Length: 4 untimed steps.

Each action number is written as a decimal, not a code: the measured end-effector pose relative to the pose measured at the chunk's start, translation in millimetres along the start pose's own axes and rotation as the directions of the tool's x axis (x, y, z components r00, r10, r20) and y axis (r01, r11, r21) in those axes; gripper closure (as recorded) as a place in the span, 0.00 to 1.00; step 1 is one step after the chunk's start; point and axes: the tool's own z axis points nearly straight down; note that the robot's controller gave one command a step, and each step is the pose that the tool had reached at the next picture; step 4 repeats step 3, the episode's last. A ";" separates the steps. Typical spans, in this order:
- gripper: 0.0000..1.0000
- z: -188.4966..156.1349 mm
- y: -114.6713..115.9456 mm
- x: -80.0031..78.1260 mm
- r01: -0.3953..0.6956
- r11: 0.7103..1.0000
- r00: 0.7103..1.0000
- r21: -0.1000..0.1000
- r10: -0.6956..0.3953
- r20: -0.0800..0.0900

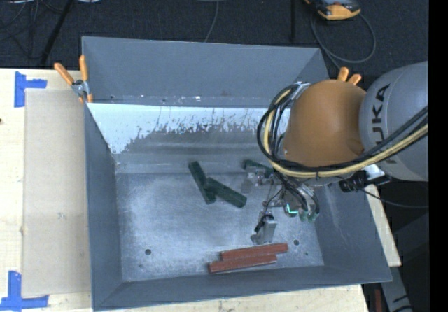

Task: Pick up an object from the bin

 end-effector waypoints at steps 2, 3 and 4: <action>1.00 109.6 -15.4 -62.2 0.195 0.981 0.981 0.002 -0.195 0.011; 1.00 -20.3 13.4 -37.9 0.231 0.973 0.973 0.003 -0.231 0.017; 1.00 -20.3 13.4 -37.9 0.231 0.973 0.973 0.003 -0.231 0.017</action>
Offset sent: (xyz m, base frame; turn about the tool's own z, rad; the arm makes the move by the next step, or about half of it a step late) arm 0.0597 -0.0149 -0.1123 -0.2006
